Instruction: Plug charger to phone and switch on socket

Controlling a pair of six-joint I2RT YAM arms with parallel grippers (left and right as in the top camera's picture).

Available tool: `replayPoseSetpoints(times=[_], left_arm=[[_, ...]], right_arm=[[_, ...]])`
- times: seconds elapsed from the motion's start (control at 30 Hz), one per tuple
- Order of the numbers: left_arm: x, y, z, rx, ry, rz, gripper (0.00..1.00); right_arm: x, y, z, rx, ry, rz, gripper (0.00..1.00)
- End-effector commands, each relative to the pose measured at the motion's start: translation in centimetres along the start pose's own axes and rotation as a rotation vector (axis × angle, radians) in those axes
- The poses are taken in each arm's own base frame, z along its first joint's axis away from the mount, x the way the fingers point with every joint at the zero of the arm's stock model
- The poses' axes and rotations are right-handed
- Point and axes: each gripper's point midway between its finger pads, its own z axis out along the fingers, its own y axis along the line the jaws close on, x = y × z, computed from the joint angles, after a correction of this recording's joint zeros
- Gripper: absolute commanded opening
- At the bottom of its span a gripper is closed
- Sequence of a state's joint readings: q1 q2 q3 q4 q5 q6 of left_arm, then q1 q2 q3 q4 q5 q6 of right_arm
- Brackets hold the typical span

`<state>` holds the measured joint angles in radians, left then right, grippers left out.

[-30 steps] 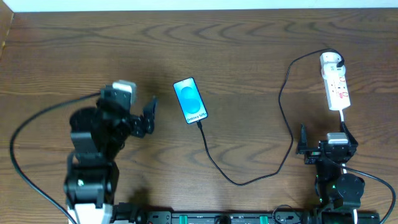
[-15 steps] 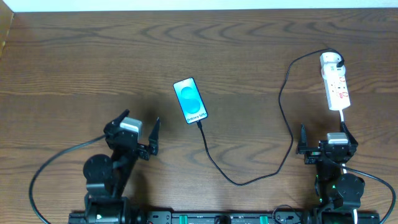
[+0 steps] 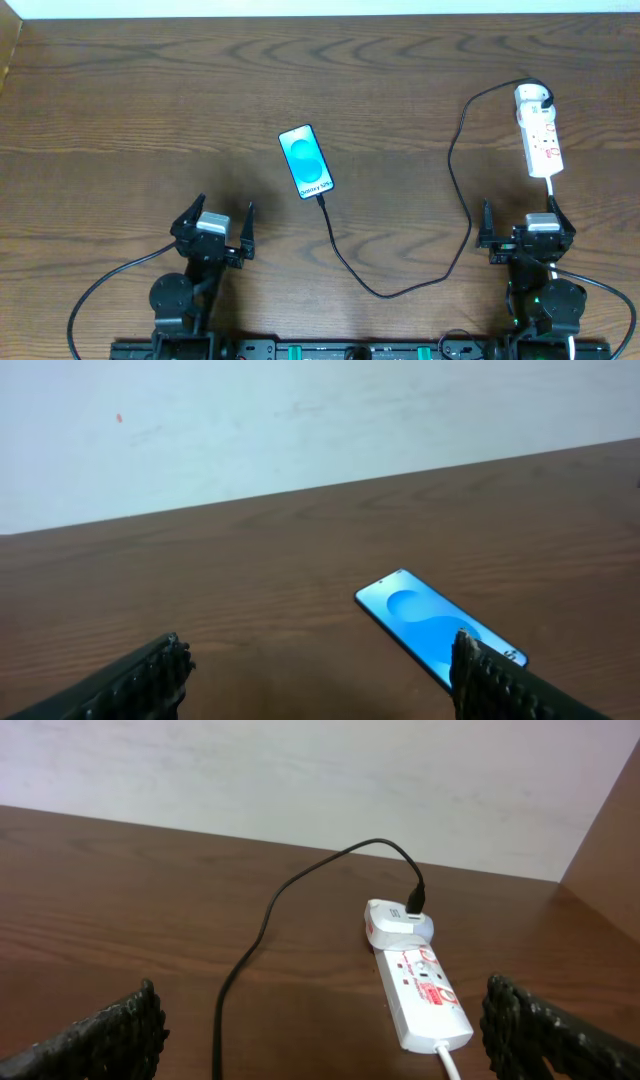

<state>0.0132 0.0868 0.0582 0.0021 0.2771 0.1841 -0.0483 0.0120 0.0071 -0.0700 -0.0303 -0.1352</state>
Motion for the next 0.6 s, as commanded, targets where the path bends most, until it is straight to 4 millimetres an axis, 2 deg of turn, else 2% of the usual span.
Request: replayPoseSetpoints(times=[0.0, 0.17, 0.57], left_arm=[[0.9, 0.5, 0.0, -0.036, -0.001, 0.008, 0.85], [2.4, 0.4, 0.0, -0.035, 0.04, -0.001, 0.85], [2.1, 0.9, -0.2, -0.063, 0.028, 0.002, 0.85]], right_arm=[[0.0, 0.3, 0.0, -0.013, -0.002, 0.014, 0.99], [0.0, 0.3, 0.0, -0.013, -0.002, 0.014, 0.99], [0.0, 0.3, 0.0, -0.013, -0.002, 0.014, 0.99]])
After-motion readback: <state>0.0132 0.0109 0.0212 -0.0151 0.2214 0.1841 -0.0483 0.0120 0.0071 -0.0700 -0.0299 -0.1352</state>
